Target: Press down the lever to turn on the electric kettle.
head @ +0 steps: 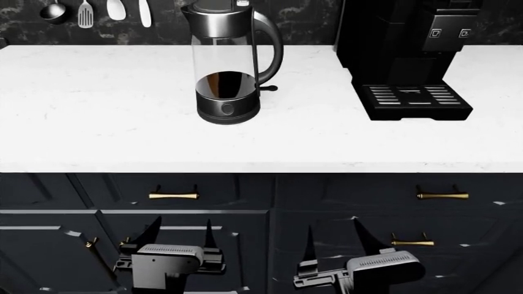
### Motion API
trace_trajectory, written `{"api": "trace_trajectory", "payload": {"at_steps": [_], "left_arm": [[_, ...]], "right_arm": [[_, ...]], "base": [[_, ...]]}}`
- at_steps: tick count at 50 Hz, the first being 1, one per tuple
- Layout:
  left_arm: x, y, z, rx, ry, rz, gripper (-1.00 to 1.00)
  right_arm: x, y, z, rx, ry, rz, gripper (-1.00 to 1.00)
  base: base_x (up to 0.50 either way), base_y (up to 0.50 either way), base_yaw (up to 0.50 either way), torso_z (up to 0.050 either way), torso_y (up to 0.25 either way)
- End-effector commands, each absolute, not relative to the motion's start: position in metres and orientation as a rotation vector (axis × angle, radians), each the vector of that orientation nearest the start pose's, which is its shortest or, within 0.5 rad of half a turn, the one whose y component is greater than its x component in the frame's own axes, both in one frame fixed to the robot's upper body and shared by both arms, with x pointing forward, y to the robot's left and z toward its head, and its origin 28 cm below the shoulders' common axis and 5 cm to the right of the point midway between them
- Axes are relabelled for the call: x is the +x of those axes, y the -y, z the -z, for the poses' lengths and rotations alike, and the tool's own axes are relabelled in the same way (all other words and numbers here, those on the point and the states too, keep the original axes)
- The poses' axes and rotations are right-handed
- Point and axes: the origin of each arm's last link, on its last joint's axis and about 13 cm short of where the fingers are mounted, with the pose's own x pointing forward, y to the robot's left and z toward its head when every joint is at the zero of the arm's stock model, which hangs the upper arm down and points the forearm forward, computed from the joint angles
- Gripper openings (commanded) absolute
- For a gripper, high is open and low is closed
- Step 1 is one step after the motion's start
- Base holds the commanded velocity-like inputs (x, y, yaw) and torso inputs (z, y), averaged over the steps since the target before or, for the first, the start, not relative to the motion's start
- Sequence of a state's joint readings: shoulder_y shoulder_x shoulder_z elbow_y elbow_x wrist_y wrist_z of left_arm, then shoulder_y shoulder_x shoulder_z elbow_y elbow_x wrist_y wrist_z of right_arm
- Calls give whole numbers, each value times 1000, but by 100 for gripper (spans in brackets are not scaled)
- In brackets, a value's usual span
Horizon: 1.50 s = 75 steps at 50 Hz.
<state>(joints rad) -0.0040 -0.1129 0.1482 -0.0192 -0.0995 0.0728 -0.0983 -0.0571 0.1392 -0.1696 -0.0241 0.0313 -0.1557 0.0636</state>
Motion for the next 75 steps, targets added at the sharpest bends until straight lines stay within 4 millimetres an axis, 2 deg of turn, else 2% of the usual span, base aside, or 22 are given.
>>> {"api": "trace_trajectory", "payload": {"at_steps": [1,4,8,13,20,28,38,75], "left_arm": [[208,-203,-14,15,45,43,100],[199,-204,-26,49,64,21,100],[181,-210,-63,138,141,-35,100],[170,-216,-94,197,183,-74,100],[170,-219,-112,246,216,-99,100],[169,-220,-117,270,224,-108,100],[164,-223,-116,259,234,-132,100],[162,-221,-115,269,226,-126,100]], "right_arm": [[193,94,-17,-70,120,-139,100],[191,93,-32,-45,158,-162,100],[190,91,-79,-1,284,-200,100],[195,87,-125,53,365,-221,100],[205,85,-147,93,401,-229,100],[213,84,-149,109,403,-208,100],[210,86,-150,100,386,-205,100],[211,86,-149,101,384,-212,100]], "base": [[0,0,0,50,33],[0,0,0,29,10],[0,0,0,0,0],[0,0,0,0,0],[0,0,0,0,0],[0,0,0,0,0],[48,0,0,0,0],[365,0,0,0,0]]}}
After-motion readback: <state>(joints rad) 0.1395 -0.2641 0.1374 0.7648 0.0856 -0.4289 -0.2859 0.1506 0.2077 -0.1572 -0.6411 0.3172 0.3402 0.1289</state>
